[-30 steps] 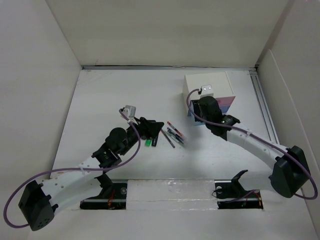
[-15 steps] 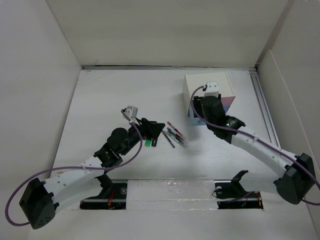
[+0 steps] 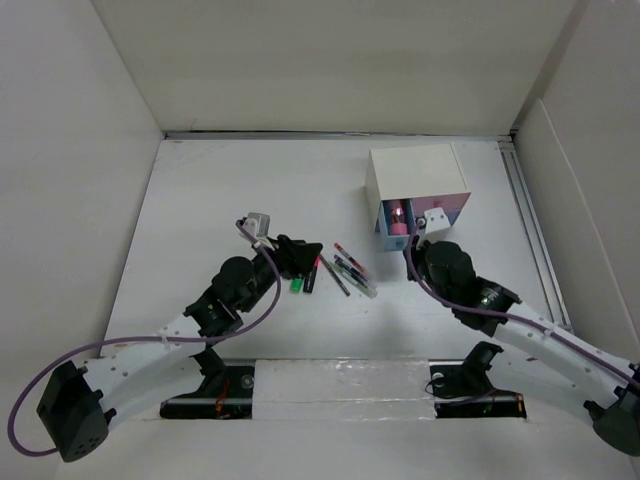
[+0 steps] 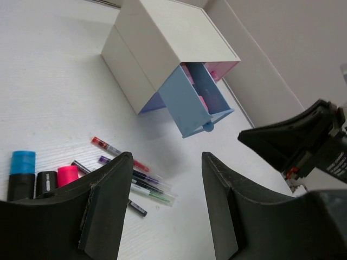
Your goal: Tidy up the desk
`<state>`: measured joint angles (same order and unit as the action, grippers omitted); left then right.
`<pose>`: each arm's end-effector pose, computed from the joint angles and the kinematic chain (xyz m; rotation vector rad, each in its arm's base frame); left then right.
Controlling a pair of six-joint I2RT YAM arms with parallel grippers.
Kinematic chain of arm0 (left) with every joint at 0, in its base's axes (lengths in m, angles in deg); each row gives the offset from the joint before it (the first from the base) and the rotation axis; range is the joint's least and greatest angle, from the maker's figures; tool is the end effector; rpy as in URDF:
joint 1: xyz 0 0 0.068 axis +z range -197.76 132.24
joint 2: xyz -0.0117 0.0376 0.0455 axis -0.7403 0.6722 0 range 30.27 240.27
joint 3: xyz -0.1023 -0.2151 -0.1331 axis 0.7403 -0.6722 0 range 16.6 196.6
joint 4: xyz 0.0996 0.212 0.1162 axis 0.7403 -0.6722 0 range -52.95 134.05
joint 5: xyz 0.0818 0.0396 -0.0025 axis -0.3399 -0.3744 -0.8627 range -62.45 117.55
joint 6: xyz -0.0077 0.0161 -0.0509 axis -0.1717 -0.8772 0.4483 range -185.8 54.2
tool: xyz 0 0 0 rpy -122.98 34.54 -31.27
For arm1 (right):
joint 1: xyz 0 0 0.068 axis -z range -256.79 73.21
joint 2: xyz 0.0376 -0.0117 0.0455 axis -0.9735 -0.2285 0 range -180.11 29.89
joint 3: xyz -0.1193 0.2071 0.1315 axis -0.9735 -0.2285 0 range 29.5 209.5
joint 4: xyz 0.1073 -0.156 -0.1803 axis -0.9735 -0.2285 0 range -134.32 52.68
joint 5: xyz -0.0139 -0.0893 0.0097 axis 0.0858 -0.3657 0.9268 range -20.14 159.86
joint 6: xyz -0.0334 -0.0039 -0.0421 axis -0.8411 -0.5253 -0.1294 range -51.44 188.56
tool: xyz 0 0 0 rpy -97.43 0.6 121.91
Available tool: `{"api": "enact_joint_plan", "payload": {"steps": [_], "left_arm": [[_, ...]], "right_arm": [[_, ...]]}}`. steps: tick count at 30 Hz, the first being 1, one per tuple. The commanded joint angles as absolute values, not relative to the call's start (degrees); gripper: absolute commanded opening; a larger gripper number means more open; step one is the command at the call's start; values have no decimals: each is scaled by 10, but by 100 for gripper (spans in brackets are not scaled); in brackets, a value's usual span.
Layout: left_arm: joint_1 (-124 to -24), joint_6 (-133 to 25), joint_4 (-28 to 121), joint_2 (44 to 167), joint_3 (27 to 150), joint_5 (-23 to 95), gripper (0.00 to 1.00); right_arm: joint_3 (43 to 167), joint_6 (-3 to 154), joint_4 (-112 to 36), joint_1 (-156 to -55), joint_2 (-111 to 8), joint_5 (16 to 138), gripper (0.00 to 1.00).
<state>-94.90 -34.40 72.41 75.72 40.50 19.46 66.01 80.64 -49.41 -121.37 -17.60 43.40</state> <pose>0.1350 -0.1382 0.2804 0.0886 1.5329 -1.0076 0.1471 0.1227 0.2788 -0.2497 1.9183 0.2041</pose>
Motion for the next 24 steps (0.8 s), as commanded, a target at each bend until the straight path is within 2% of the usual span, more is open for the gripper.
{"api": "enact_joint_plan", "payload": {"steps": [1,2,5,11,24], "left_arm": [[-948,-369,716,743,414,151,49],[-948,-371,713,743,416,136,49],[-948,-377,699,733,420,112,49],[-948,-378,715,720,400,100,49],[-948,-382,726,742,405,106,49]], "right_arm": [[632,824,-460,-1219,-163,448,14],[629,826,-454,-1219,-165,451,23],[623,824,-424,-1219,-194,462,40],[647,817,-387,-1219,-273,450,41],[660,804,-330,-1214,-303,382,39]]}}
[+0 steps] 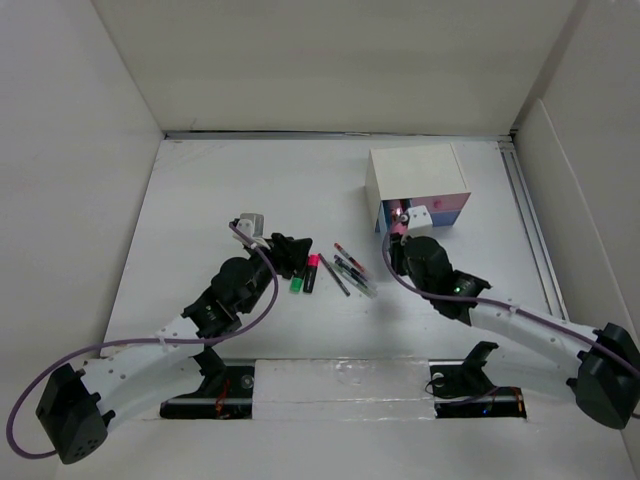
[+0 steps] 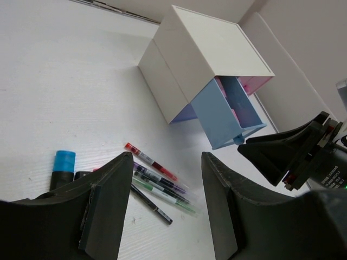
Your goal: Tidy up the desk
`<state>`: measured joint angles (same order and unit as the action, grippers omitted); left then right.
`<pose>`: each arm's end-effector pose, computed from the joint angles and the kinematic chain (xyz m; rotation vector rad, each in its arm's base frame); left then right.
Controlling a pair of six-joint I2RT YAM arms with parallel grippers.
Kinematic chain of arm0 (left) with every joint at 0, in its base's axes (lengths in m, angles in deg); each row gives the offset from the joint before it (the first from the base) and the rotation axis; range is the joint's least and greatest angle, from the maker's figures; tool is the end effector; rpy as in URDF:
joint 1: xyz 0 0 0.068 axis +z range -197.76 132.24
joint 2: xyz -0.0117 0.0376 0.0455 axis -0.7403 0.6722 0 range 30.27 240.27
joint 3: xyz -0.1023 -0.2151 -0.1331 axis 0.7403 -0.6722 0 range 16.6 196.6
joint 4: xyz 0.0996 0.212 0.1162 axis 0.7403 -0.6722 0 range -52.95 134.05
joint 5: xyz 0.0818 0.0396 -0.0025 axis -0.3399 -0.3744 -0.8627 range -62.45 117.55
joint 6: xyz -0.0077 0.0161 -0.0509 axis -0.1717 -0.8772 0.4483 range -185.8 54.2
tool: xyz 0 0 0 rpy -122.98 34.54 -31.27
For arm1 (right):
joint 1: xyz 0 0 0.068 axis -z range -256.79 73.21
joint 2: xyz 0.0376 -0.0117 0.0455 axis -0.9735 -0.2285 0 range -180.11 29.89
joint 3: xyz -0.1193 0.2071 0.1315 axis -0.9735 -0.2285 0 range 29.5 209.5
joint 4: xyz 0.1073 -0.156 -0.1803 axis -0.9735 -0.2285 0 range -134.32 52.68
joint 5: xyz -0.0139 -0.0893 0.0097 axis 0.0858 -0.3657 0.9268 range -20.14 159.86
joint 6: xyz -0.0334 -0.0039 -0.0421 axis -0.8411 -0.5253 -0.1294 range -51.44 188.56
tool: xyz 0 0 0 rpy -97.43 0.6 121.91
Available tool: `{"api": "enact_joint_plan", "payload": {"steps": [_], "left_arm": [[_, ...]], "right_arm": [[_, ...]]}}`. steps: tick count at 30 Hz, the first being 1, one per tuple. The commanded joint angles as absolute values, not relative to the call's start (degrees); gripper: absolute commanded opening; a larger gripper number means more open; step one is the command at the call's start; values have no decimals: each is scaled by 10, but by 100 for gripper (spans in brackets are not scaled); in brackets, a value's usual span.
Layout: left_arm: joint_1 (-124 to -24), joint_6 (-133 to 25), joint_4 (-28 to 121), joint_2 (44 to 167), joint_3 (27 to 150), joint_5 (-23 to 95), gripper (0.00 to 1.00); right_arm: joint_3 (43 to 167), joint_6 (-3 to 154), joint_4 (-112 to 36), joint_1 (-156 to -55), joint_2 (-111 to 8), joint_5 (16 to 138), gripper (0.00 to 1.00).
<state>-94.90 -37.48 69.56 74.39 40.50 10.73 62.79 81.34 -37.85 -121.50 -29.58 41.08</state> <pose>0.1359 -0.1313 0.2788 0.0051 1.5409 -0.8431 0.1728 0.1469 0.2393 -0.2404 1.9636 0.1396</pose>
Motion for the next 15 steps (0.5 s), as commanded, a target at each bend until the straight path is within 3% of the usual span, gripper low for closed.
{"api": "enact_joint_plan", "payload": {"steps": [1,5,10,15], "left_arm": [[-948,-382,726,743,404,106,49],[-948,-381,726,746,406,109,49],[-948,-380,727,743,403,109,49],[-948,-380,728,744,404,110,49]], "right_arm": [[666,807,-336,-1213,-307,380,39],[672,806,-336,-1202,-317,372,29],[672,815,-343,-1196,-324,368,27],[662,833,-371,-1196,-307,371,44]]}}
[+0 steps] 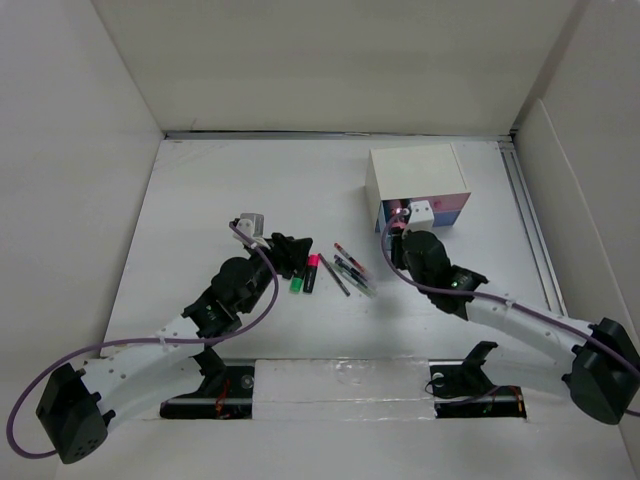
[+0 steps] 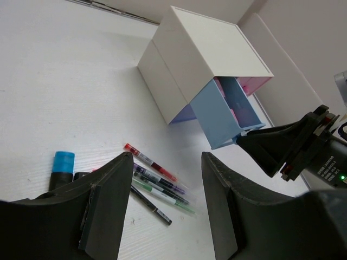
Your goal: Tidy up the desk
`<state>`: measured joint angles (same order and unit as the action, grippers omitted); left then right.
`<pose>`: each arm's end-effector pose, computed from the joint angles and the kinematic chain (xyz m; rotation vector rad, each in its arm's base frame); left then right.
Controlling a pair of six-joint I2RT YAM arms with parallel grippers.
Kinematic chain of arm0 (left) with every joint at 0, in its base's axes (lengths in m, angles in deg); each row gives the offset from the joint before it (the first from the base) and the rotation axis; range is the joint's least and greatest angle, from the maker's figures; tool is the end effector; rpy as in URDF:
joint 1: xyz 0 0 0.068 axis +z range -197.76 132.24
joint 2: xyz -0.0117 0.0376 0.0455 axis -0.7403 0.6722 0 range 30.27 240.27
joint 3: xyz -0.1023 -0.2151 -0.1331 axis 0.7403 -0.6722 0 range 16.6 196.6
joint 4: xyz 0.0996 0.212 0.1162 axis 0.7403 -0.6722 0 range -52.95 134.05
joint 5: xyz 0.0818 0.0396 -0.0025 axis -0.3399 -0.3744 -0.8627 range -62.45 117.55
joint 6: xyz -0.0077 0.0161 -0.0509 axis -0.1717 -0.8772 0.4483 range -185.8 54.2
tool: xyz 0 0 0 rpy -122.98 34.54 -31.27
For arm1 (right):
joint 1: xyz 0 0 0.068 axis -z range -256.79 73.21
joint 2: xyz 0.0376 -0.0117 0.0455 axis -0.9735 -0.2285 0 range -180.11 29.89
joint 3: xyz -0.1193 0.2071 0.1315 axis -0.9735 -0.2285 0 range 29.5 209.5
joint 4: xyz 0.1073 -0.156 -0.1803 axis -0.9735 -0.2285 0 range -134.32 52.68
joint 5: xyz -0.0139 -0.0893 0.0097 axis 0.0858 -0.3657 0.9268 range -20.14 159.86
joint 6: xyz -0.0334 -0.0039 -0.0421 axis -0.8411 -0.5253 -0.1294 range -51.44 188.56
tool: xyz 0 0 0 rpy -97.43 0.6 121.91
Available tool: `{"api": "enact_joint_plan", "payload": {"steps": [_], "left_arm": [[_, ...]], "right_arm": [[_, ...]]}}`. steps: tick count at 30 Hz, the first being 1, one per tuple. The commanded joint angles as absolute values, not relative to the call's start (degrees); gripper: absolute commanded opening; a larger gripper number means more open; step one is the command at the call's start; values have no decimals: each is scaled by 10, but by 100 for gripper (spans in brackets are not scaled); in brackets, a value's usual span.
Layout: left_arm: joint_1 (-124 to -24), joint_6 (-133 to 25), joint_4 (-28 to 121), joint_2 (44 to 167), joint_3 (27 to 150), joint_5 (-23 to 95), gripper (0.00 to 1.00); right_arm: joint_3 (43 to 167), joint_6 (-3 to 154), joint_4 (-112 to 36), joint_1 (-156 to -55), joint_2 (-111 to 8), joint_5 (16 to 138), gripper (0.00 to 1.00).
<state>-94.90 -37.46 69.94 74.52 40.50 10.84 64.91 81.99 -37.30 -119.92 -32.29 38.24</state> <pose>0.1361 -0.1316 0.2792 0.0054 1.5370 -0.8469 0.1847 0.1475 0.2432 -0.1698 1.9576 0.0821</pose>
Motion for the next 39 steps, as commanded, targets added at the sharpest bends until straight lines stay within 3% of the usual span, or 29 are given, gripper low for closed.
{"api": "enact_joint_plan", "payload": {"steps": [1,25,39], "left_arm": [[-948,-380,730,744,404,112,49],[-948,-378,735,757,406,117,49],[-948,-376,738,758,404,123,49]], "right_arm": [[658,834,-371,-1196,-304,372,45],[674,808,-307,-1156,-382,385,29],[724,783,-190,-1126,-490,376,27]]}}
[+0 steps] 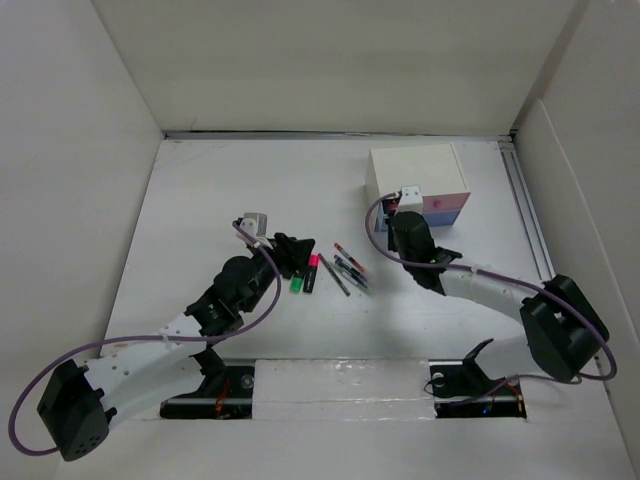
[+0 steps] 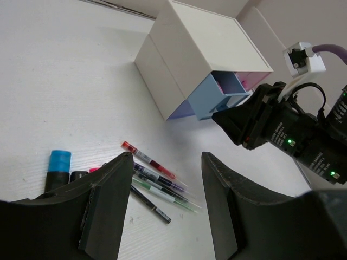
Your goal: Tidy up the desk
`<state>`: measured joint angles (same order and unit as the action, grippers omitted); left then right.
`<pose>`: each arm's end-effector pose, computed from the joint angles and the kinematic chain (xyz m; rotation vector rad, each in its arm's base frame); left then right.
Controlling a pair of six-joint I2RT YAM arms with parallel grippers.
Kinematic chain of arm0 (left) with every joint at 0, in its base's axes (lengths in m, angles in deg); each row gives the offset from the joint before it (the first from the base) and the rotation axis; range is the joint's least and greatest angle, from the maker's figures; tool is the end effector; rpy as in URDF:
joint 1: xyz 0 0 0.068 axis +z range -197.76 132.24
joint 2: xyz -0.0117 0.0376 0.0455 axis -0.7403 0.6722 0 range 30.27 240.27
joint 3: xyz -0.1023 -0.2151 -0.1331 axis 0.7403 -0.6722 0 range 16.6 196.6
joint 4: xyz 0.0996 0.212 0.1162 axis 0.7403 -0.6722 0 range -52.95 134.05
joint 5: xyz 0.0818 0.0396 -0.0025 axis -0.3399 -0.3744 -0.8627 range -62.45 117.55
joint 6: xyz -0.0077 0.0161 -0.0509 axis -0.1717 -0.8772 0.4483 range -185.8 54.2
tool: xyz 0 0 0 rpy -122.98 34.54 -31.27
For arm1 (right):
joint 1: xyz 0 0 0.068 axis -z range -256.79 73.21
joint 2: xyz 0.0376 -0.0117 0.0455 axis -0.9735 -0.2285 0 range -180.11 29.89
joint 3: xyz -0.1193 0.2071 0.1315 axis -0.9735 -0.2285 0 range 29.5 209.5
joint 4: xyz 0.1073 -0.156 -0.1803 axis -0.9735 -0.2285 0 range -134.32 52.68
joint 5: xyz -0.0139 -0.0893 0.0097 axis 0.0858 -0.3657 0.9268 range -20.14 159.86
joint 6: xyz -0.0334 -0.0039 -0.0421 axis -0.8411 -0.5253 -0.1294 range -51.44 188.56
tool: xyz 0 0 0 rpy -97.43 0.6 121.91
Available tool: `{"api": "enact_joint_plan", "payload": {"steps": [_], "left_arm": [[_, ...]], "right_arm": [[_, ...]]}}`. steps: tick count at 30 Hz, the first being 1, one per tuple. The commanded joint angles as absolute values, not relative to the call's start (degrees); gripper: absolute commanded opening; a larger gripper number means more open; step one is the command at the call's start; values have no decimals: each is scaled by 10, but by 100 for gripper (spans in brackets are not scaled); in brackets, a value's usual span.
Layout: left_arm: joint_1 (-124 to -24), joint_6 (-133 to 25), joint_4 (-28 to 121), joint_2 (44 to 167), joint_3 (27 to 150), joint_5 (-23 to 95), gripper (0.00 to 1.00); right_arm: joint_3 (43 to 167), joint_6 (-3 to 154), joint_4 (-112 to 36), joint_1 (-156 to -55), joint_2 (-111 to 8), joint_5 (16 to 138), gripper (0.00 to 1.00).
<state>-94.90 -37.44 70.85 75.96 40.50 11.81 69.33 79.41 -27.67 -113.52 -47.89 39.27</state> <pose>0.1385 -0.1351 0.2766 0.0217 1.5470 -0.8551 0.2403 0.1567 0.2185 -0.1272 1.9870 -0.0182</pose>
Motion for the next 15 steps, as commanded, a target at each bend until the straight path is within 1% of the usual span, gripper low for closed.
{"api": "enact_joint_plan", "payload": {"steps": [1,10,11,15], "left_arm": [[-948,-376,738,759,404,123,49],[-948,-377,739,761,403,124,49],[-948,-377,739,762,403,124,49],[-948,-378,740,764,403,123,49]], "right_arm": [[731,781,-177,-1121,-505,378,27],[767,762,-110,-1108,-587,376,28],[783,759,-106,-1103,-609,379,28],[804,755,-103,-1103,-636,382,28]]}}
